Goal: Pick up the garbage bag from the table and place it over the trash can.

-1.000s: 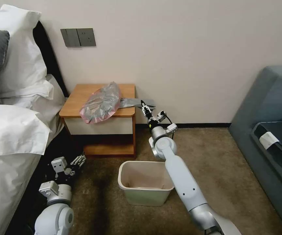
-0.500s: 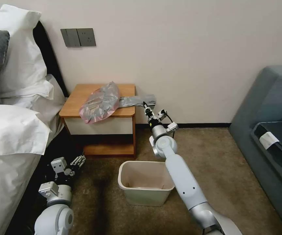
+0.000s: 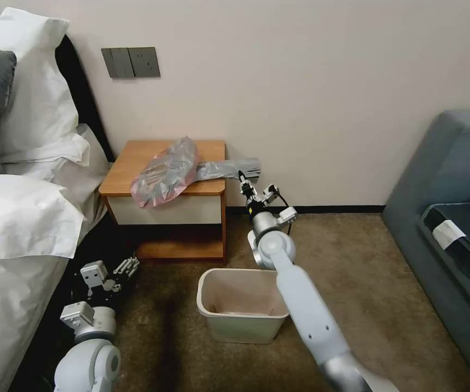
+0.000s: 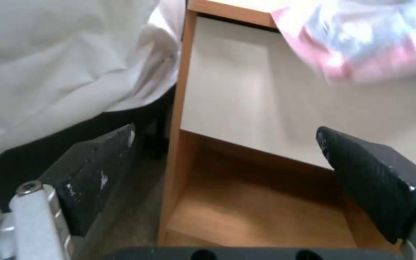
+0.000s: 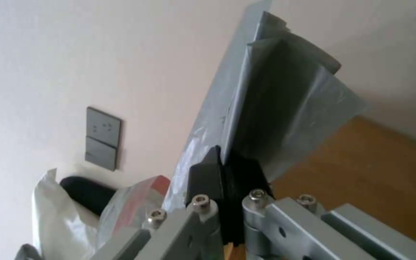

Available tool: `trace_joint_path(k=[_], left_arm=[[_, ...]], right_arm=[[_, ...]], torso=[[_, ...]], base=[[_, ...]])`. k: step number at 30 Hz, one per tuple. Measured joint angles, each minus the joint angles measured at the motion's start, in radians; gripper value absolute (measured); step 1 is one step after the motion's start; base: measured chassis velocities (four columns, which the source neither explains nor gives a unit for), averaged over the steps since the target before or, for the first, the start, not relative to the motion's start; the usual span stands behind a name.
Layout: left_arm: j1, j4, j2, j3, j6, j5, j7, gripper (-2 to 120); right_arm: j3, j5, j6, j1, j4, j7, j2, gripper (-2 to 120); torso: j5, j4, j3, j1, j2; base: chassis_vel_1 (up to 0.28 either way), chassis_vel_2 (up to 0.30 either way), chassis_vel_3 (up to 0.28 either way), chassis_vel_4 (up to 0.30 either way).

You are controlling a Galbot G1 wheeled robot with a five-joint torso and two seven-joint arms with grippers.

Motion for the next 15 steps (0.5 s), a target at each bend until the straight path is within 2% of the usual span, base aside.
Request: trace_joint_path(k=[4,5,8,9,13,15], left_arm=[[-0.025,0.015,0.000,-0.004,-0.002,-0.020,-0.013,99],[-0.025,0.015,0.000,-0.004,-0.002,-0.020,-0.013,99],[-0.040,0.013,0.004,-0.006,-0.001,-0.039,-0.023,99],[-0.040,0.013,0.004,-0.006,-0.001,-0.039,-0.023,99],[-0.052,0.001,0.018,-0.013,0.003,-0.065,-0.032,99],[-0.054,0.000,0.021,-0.015,0.004,-0.069,-0.035,99]], right_arm=[[-0.032,-0.022,0.007,-0.119,0.185,0.111,-0.029,0],[-0.032,-0.022,0.007,-0.119,0.185,0.111,-0.029,0],[-0.061,-0.060,0.018,-0.182,0.296,0.222,-0.048,0],[-0.061,-0.060,0.018,-0.182,0.296,0.222,-0.048,0],[-0.103,-0.111,0.007,-0.249,0.419,0.383,-0.071,0],[-0.112,-0.123,-0.003,-0.266,0.441,0.410,-0.076,0]], torso=[[0.0000,-0.0001,0.000,0.000,0.000],[0.0000,-0.0001,0.000,0.000,0.000],[0.0000,0.0000,0.000,0.000,0.000],[0.0000,0.0000,0.000,0.000,0.000],[0.0000,0.0001,0.000,0.000,0.000],[0.0001,0.0001,0.000,0.000,0.000]], base=[[0.000,0.000,0.000,0.000],[0.000,0.000,0.000,0.000],[0.000,0.000,0.000,0.000],[0.000,0.000,0.000,0.000],[0.000,0.000,0.000,0.000],[0.000,0.000,0.000,0.000]])
